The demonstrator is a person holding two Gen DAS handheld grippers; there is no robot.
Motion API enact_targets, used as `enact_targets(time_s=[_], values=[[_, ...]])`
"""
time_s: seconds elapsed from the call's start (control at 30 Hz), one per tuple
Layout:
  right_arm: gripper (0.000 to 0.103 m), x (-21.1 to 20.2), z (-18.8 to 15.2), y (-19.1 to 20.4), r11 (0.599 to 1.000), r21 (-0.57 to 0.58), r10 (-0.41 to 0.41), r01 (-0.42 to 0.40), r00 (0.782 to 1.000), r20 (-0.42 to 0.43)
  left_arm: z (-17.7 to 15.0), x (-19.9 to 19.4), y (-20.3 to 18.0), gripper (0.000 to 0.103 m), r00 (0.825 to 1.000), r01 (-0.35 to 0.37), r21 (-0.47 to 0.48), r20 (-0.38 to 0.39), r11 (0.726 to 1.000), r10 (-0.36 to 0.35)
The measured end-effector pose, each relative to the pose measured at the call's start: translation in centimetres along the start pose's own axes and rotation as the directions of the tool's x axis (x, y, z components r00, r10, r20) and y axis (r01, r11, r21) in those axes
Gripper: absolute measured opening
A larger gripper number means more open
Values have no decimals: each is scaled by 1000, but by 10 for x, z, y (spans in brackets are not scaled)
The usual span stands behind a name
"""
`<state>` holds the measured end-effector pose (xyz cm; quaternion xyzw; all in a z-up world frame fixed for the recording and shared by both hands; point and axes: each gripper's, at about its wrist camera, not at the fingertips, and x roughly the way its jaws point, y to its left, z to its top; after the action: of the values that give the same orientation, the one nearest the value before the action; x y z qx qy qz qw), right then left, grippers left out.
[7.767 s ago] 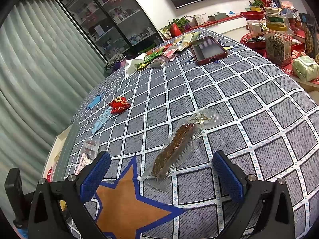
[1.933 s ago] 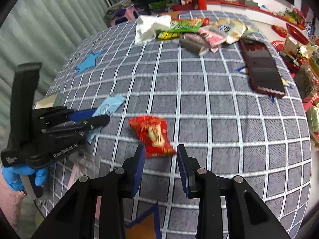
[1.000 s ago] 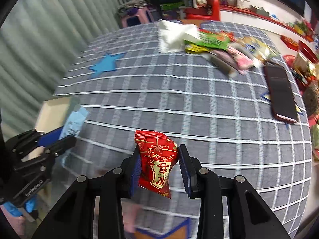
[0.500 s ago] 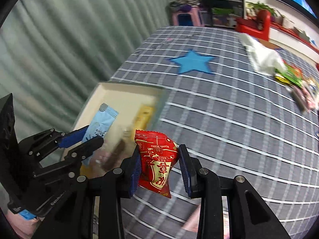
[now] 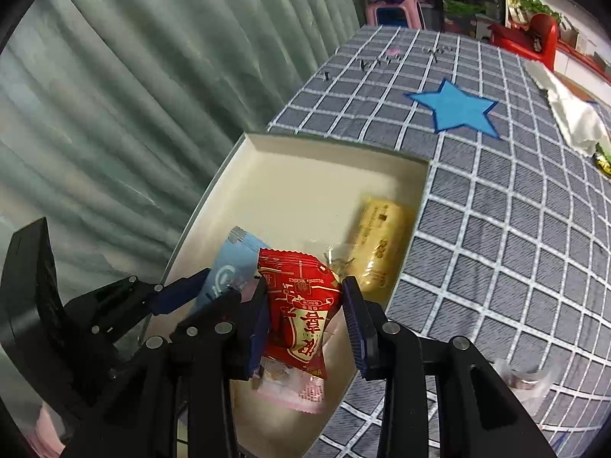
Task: Organize snacks
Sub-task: 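Carry blue bar and red packet into the cream tray and open both tools, then move left tool to the clear candy bag while right tool grasps the Crispy Cranberry packet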
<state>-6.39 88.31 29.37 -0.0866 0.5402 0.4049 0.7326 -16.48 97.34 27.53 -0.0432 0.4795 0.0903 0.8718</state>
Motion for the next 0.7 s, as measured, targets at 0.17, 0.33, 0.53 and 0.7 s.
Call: enact_targets(time_s=[0.17,0.33,0.53,0.7], values=[[87,-7,-6,-14,998,20,-61,60,998,25,-4,-7,-6,79,1000,-10,21,30,1000,10],[87,-28,-25,-51,989,54,-141,139,990,29,-4,-16,-28,80,999,20,71,41,997,-23],[87,-65,-78,-118,956,112,-275,272,961,17,-3,-23,-75,81,995,77,177,43,981,-86],[87,-79,-120,-149,936,95,-339,339,941,-13,-3,-22,-122,81,992,115,267,22,957,-125]])
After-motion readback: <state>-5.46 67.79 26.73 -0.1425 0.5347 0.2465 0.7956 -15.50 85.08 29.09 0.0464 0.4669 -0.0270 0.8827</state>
